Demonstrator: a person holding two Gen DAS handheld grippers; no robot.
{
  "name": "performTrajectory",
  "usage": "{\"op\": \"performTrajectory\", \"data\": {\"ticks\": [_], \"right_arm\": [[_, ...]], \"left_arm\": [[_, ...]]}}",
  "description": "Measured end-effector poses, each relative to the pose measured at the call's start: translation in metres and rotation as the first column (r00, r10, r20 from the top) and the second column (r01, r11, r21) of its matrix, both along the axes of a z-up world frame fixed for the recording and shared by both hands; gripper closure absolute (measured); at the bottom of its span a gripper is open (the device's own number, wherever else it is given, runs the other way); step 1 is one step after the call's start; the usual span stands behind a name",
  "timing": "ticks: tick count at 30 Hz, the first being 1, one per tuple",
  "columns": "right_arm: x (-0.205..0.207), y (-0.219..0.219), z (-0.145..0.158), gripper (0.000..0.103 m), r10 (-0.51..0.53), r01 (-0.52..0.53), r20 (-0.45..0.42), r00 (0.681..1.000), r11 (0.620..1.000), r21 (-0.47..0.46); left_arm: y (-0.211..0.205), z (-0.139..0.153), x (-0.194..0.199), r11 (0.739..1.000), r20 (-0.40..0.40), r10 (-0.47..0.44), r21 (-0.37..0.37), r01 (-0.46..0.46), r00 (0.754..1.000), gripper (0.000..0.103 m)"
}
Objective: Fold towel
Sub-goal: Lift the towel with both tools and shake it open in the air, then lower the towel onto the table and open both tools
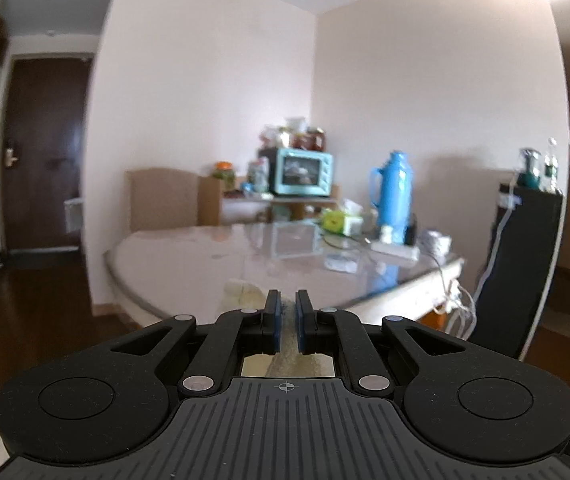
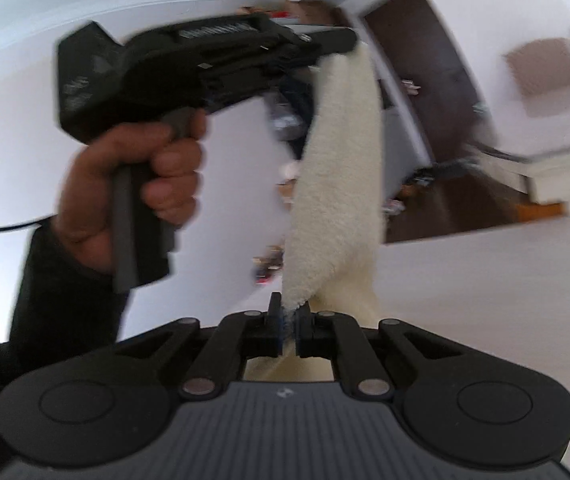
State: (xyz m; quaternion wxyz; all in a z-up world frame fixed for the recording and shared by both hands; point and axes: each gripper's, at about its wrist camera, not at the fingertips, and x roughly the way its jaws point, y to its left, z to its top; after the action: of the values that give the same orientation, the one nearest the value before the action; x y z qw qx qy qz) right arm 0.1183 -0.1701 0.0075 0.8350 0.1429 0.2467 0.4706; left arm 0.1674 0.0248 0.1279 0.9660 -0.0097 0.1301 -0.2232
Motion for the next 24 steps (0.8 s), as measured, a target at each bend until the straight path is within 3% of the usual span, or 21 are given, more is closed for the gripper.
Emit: {"op": "performTrajectory", "data": {"ticks": [6,8,10,12,16,20,24], "right_arm": [[0.016,-0.036,-0.039,0.091,-0.206,0.191,-0.095,0.974,0.971,-0.144],[0.019,-0.048,-0.044,0.084,-0.284,0.264,-0.075,0.956,0.943,-0.203],[0.018,-0.058,-0.043,0.083,-0.342,0.323,-0.043,0.939,0.916,-0.238],[0.016,-0.064,-0.043,0.080,-0.378,0.360,-0.017,0.926,0.895,-0.261],[0.011,-0.080,-0.040,0.059,-0.428,0.406,-0.020,0.903,0.871,-0.278],[-0.009,-0.090,-0.031,0.054,-0.455,0.424,-0.052,0.889,0.862,-0.278],[-0.011,-0.096,-0.020,0.050,-0.495,0.465,-0.043,0.868,0.839,-0.284]], "left_arm": [[-0.061,-0.068,0.050,0.993,-0.200,-0.092,0.052,0.104,0.976,0.090],[-0.064,-0.079,0.056,0.991,-0.227,-0.101,0.057,0.117,0.969,0.080],[-0.055,-0.081,0.055,0.994,-0.223,-0.088,0.048,0.101,0.971,0.057],[-0.037,-0.079,0.051,0.997,-0.210,-0.064,0.036,0.073,0.976,0.053],[0.002,-0.089,0.044,0.996,-0.235,0.026,0.092,-0.005,0.972,0.052],[0.016,-0.121,0.039,0.985,-0.329,0.036,0.169,0.022,0.944,0.056],[0.004,-0.152,0.039,0.966,-0.365,0.027,0.249,0.069,0.931,0.076]]}}
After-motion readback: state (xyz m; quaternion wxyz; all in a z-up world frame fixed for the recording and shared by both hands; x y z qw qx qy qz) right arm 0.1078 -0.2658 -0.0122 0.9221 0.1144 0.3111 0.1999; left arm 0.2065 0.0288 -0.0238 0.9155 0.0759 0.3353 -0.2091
